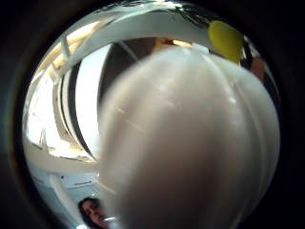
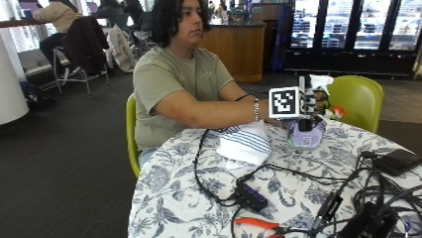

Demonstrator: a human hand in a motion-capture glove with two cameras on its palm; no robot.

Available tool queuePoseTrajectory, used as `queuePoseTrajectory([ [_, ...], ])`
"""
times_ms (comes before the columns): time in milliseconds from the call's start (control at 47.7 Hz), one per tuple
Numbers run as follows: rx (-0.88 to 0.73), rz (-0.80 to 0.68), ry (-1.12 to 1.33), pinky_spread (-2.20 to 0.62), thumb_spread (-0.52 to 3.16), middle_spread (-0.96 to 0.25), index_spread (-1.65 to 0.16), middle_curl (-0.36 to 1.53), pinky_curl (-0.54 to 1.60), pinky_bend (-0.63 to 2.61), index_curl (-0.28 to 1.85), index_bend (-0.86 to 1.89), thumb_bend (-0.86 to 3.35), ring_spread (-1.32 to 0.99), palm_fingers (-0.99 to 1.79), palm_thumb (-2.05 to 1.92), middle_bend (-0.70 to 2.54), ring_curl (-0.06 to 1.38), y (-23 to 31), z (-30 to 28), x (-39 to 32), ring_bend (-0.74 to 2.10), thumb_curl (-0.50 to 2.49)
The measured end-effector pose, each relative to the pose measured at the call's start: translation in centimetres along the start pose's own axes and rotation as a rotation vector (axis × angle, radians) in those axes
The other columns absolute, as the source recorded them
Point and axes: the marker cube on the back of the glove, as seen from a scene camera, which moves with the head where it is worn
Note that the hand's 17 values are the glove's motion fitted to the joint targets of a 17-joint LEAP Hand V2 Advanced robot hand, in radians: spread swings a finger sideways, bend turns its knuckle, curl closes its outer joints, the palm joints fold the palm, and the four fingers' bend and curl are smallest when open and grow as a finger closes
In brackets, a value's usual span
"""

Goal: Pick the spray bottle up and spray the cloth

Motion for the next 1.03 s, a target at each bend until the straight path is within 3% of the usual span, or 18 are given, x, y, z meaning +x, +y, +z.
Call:
queuePoseTrajectory([
  [105, -0.109, 0.025, 0.154, -0.06, 0.72, -0.10, -0.29, 0.53, 0.41, 0.37, 0.55, 0.09, -0.08, -0.12, 0.75, 0.78, 0.47, 0.46, 2.4, -1.6, 0.6, 0.57, 0.71],
  [231, -0.119, 0.021, 0.411, 0.10, 0.85, -0.05, -0.31, 0.48, 0.40, 0.37, 0.45, 0.05, -0.06, -0.08, 0.50, 0.68, 0.39, 0.43, 4.8, -4.8, 0.5, 0.52, 0.63],
  [566, -0.257, -0.004, 0.810, 0.23, 0.99, -0.03, -0.38, 0.41, 0.32, 0.21, 0.34, 0.15, -0.04, -0.04, 0.42, 0.47, 0.34, 0.35, 12.5, -10.6, -5.5, 0.40, 0.48],
  [1027, -0.237, -0.041, 0.974, 0.24, 1.05, -0.02, -0.44, 0.39, 0.29, 0.18, 0.25, 0.10, -0.03, -0.02, 0.38, 0.46, 0.36, 0.34, 15.4, -10.4, -9.4, 0.42, 0.40],
])
